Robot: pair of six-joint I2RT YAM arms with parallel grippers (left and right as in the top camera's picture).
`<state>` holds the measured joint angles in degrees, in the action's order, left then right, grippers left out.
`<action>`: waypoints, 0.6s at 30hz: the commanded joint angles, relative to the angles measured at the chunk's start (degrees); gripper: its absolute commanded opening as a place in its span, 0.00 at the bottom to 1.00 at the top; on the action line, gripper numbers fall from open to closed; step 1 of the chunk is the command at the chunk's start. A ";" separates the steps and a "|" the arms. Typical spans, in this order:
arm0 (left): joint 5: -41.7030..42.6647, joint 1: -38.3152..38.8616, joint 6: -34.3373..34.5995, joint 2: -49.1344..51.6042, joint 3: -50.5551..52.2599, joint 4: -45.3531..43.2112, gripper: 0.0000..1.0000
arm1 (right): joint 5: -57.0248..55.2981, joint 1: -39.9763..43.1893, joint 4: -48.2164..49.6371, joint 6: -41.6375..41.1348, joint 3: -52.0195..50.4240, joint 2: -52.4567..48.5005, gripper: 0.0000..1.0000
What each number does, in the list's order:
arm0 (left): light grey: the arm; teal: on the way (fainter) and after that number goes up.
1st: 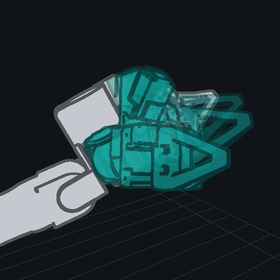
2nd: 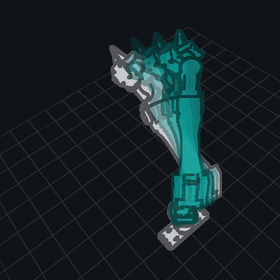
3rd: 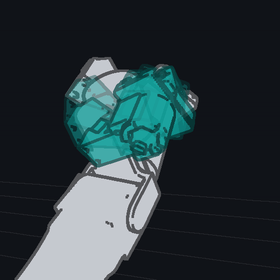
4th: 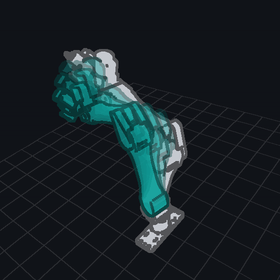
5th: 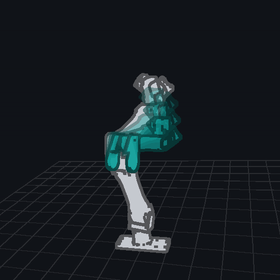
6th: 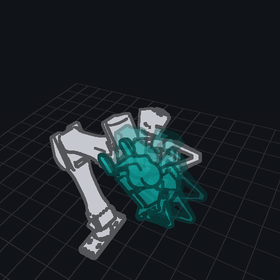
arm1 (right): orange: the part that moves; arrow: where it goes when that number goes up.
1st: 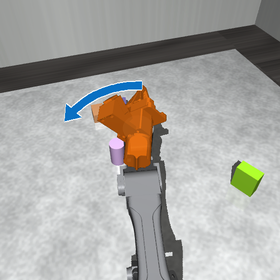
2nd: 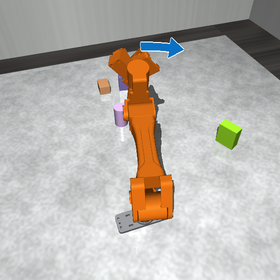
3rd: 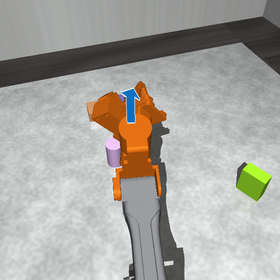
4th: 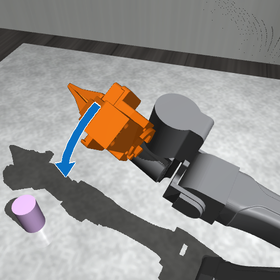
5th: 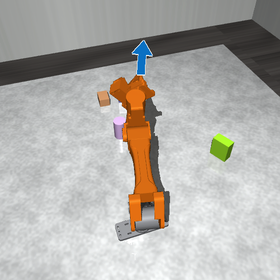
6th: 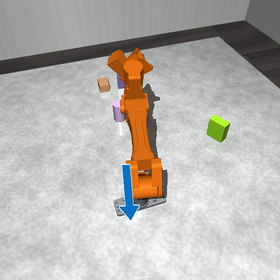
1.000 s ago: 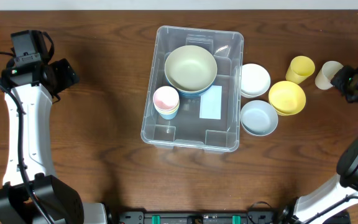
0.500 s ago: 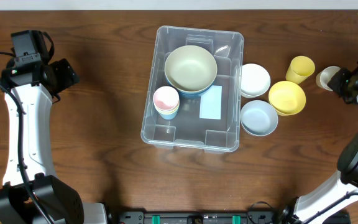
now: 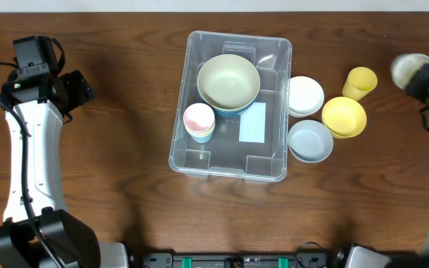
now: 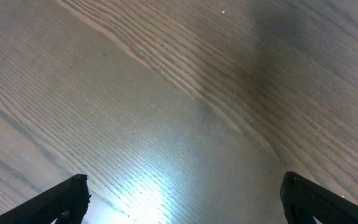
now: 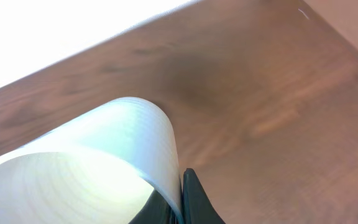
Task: Pack container
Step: 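Carry the cream cup into the container and release it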
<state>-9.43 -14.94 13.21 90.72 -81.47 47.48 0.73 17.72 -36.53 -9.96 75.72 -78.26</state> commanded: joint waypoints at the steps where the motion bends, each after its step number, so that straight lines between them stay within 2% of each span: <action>1: -0.70 -0.15 -0.52 -1.25 -1.49 -0.07 0.98 | 1.60 -8.44 -1.66 3.67 0.35 4.13 0.01; 6: -0.70 -0.15 -0.52 -1.25 -1.49 -0.07 0.98 | 8.28 -24.06 -3.43 8.07 0.35 5.92 0.01; 9: -0.70 -0.15 -0.52 -1.25 -1.49 -0.07 0.98 | 8.70 -33.07 -2.71 10.88 0.35 4.87 0.01; 13: -0.70 -0.15 -0.52 -1.25 -1.49 -0.07 0.98 | 8.02 -41.09 -0.66 13.27 0.35 3.10 0.01; 18: -0.70 -0.15 -0.52 -1.25 -1.49 -0.04 0.98 | 9.01 -47.41 -1.07 11.96 0.35 -1.16 0.01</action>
<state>-9.43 -14.94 13.21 90.72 -81.47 47.48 8.95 -26.92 -37.17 0.86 75.79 -77.03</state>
